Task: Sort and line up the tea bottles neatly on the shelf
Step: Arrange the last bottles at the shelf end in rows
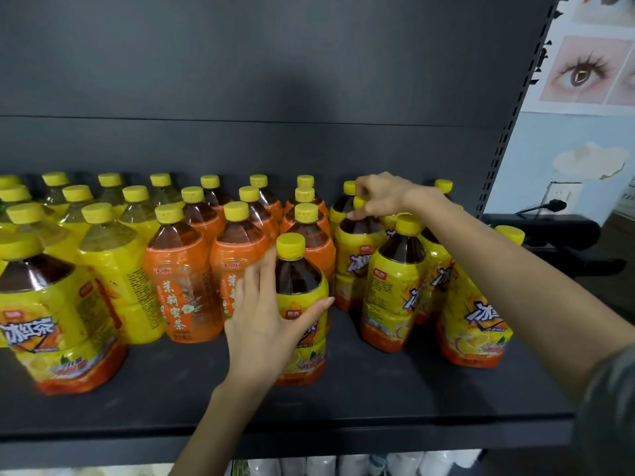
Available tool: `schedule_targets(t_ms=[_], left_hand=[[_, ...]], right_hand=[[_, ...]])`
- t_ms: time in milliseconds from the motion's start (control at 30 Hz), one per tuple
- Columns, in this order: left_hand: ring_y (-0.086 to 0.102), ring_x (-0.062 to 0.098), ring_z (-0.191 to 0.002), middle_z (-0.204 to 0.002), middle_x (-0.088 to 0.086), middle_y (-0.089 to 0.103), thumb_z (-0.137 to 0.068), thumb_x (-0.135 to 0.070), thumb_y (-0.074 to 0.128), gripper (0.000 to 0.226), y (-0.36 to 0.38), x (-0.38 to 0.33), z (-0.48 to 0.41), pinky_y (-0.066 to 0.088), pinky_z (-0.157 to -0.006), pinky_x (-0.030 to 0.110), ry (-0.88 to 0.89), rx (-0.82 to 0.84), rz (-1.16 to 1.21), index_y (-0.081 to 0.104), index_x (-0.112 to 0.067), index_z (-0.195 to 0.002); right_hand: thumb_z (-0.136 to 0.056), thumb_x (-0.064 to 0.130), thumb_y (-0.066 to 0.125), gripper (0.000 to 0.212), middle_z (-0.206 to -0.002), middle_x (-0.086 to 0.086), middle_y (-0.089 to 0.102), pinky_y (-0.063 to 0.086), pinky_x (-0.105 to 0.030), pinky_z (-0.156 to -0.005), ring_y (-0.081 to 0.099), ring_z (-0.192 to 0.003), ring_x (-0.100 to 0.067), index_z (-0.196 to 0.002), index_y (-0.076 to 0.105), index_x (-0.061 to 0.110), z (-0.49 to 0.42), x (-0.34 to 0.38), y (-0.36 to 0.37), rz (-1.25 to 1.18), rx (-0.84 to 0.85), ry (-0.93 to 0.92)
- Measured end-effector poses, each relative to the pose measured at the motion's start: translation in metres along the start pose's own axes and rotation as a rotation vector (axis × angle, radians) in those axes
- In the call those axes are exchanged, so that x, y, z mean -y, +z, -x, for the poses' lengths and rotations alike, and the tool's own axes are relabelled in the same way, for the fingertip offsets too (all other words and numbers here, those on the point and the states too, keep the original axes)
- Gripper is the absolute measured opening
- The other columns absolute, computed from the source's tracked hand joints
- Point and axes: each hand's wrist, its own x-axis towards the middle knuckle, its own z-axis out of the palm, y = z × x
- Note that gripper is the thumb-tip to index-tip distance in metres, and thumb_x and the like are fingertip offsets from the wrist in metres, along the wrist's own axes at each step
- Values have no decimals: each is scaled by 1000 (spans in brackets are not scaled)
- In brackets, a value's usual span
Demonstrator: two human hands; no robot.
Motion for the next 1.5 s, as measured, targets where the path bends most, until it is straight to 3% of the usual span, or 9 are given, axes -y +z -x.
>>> schedule_targets(t_ms=[167, 367, 700, 867, 1000, 1167, 1300, 1433, 1500], left_hand=[[30, 11, -125, -137, -5, 37, -66, -78, 46, 95, 1, 1, 1, 42, -77, 36, -3, -3, -14, 18, -33, -145], [34, 14, -125, -136, -4, 38, -66, -79, 45, 95, 3, 2, 1, 47, -76, 40, -8, -11, -35, 20, -32, -144], [36, 15, -124, -134, -4, 40, -67, -77, 47, 93, 2, 1, 0, 46, -75, 38, -5, -21, -23, 21, -32, -144], [37, 15, -123, -133, -2, 42, -67, -75, 49, 95, 0, 1, 2, 39, -74, 32, 12, -23, -16, 23, -29, -145], [37, 16, -122, -132, -1, 42, -67, -74, 50, 95, 1, -1, 3, 38, -72, 33, 13, -22, -16, 24, -28, -146], [39, 19, -121, -130, 2, 43, -66, -74, 49, 97, 1, -1, 3, 44, -72, 38, 4, -26, -34, 24, -26, -146], [38, 19, -122, -132, 1, 42, -66, -72, 51, 97, 1, -3, 3, 39, -71, 36, 2, -20, -36, 23, -27, -146], [37, 19, -122, -132, 1, 42, -65, -73, 50, 96, 1, -3, 2, 45, -73, 42, -12, -10, -29, 23, -27, -145], [37, 19, -123, -132, 0, 41, -66, -73, 50, 95, 1, -2, 2, 46, -75, 45, -15, -10, -25, 23, -29, -145]], right_hand=[[-77, 47, 73, 66, -125, -4, 49, 45, -36, -91, 48, -114, -24, -129, 46, 16, 3, -9, -4, -192, 100, 20], [-80, 18, 76, 60, -130, -10, 48, 45, -26, -68, 49, -104, -20, -131, 45, 12, 3, -13, 4, -343, 72, -30], [-81, 17, 74, 63, -139, -15, 44, 57, -39, -77, 55, -114, -34, -136, 43, 15, 3, -10, 7, -450, 104, -6], [-87, 24, 67, 44, -127, -10, 57, 45, -25, -84, 55, -115, -22, -126, 51, 14, 21, -23, -5, -537, 39, -29], [-86, 35, 67, 45, -127, -4, 56, 41, -30, -95, 53, -118, -23, -126, 53, 18, 45, -47, -35, -226, -46, 2], [-80, 29, 75, 46, -120, 6, 42, 53, -36, -78, 52, -109, -26, -120, 53, 26, 67, -78, -41, 39, 314, 156], [-80, 17, 75, 38, -127, -5, 50, 51, -39, -86, 58, -106, -31, -113, 57, 22, 69, -92, -36, 83, 172, 107], [-84, 18, 71, 41, -115, -6, 54, 45, -26, -64, 52, -72, -16, -121, 55, 12, 67, -87, -30, 44, 91, 117], [-85, 20, 70, 43, -123, -10, 51, 46, -29, -68, 55, -85, -23, -123, 51, 11, 63, -84, -25, 48, 57, 132]])
